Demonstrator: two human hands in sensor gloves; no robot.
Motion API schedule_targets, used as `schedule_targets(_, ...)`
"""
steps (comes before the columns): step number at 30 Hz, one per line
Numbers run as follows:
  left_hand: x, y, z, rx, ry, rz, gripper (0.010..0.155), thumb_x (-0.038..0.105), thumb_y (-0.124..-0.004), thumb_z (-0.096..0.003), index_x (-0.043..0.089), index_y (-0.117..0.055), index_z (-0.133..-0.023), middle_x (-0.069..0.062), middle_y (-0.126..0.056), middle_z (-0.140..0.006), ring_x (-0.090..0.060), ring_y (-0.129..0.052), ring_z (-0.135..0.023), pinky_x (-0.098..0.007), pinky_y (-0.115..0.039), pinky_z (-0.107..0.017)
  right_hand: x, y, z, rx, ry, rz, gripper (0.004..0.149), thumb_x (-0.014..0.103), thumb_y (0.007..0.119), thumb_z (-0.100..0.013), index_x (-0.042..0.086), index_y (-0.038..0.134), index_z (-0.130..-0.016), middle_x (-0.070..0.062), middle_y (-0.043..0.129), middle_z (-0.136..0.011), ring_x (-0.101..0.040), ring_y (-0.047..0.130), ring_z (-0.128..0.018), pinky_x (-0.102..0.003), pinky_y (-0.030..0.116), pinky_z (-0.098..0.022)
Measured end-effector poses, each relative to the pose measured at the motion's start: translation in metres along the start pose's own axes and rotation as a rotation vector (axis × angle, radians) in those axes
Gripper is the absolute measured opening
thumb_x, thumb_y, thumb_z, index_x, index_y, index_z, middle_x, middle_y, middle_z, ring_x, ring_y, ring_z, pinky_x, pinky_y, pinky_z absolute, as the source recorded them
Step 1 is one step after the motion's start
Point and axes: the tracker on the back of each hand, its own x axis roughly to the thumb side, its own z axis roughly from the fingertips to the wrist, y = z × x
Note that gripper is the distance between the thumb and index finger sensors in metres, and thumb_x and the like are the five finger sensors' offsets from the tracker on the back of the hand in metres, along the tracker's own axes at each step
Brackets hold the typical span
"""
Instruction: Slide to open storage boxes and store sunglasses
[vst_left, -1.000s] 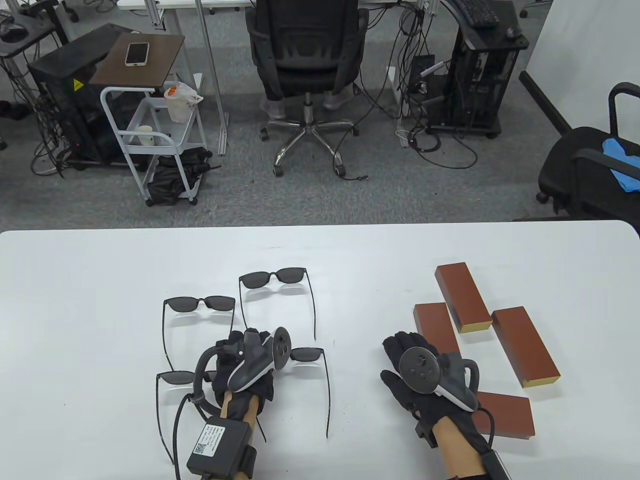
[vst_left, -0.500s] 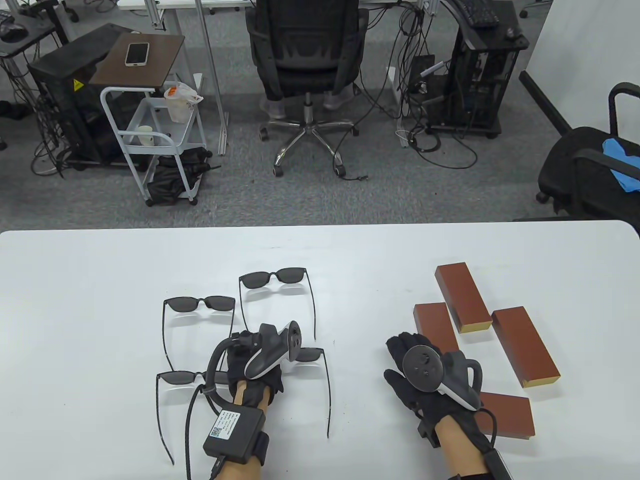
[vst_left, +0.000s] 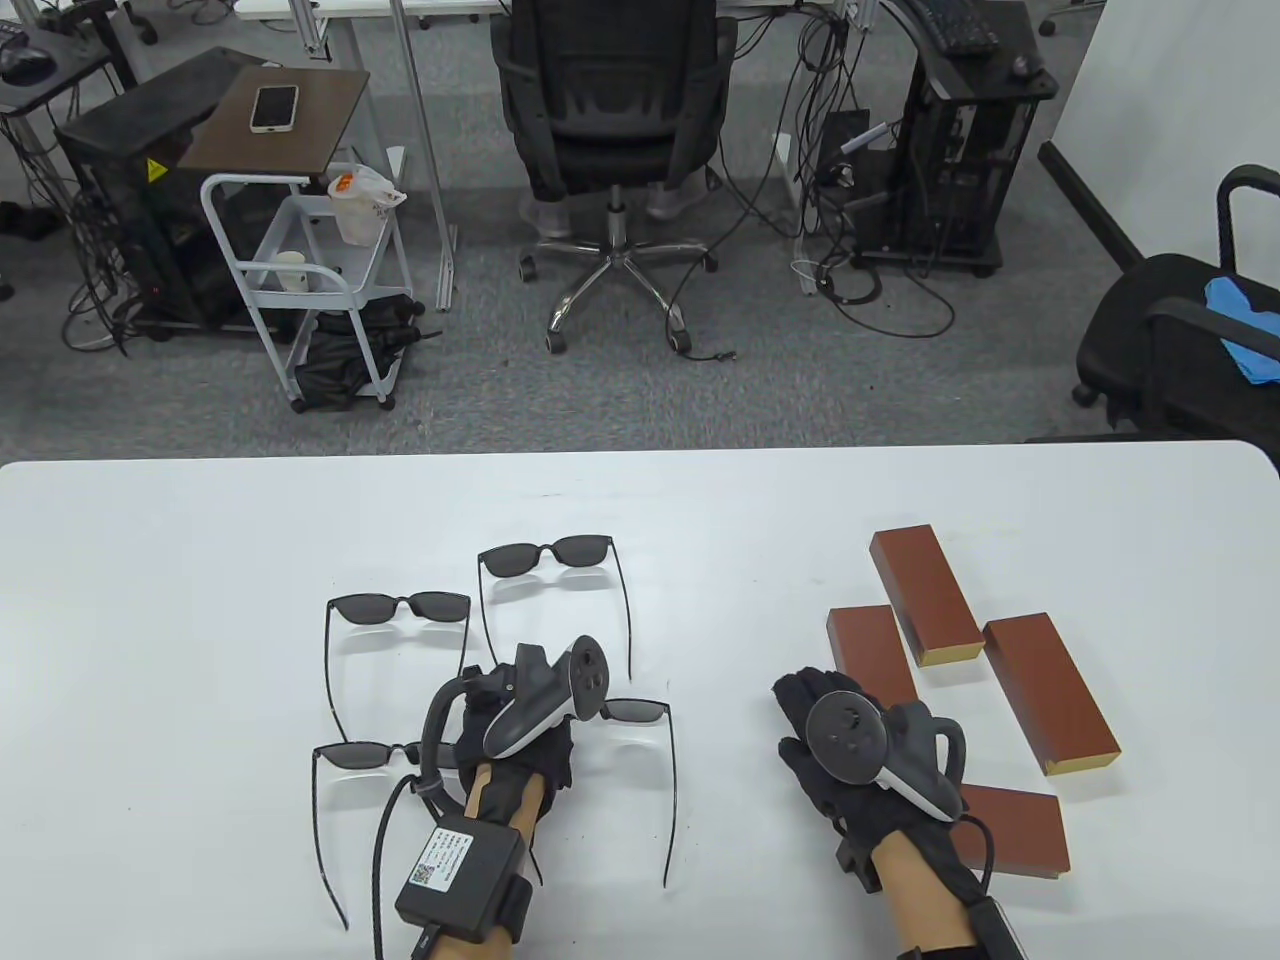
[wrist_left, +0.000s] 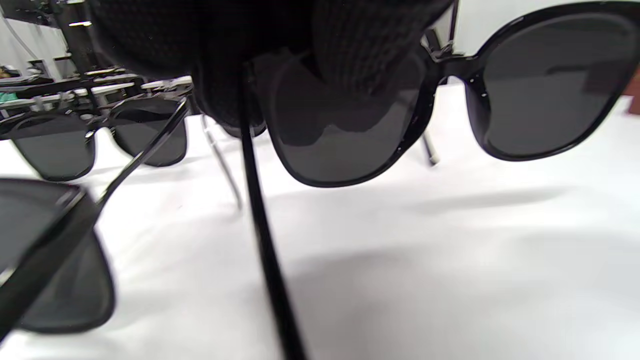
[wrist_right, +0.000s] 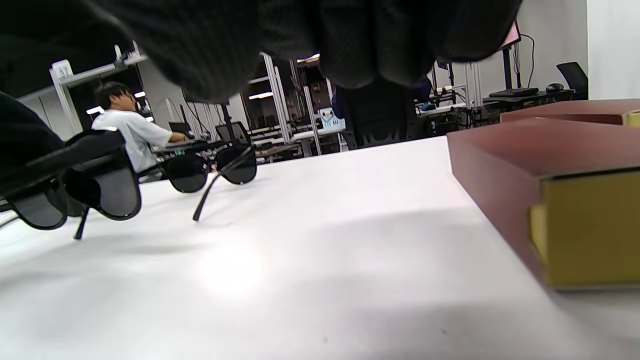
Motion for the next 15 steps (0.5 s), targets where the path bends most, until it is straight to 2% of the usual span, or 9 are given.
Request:
schedule_targets(7, 0.027, 0.028, 0.020, 0.103, -0.156, 0.062, 0.043, 0.033, -0.078, -0.0448, 0.037, -0.086, -0.087, 0.004, -0.092, -0.089, -0.026, -0.089, -0.079, -0.052, -0.074, -0.054, -0.001, -0.005, 0.000, -0.044, -0.029, -0.154, 0.059, 0.034, 0.089, -0.031, 0.028, 0.067, -0.086, -0.006, 0.076, -0.094, -0.033, 0.081, -0.083, -0.045, 0.074, -0.061)
schedule_targets(15, 0.051, 0.044, 0.039, 0.143, -0.278, 0.115, 0.044, 0.034, -0.077, -0.0452, 0.038, -0.086, -0.088, 0.004, -0.092, -0.087, -0.027, -0.089, -0.079, -0.052, -0.074, -0.054, -0.008, -0.008, -0.002, -0.058, -0.045, -0.410, 0.060, 0.034, 0.094, -0.026, 0.030, 0.073, -0.082, -0.002, 0.085, -0.088, -0.029, 0.090, -0.077, -0.042, 0.081, -0.056)
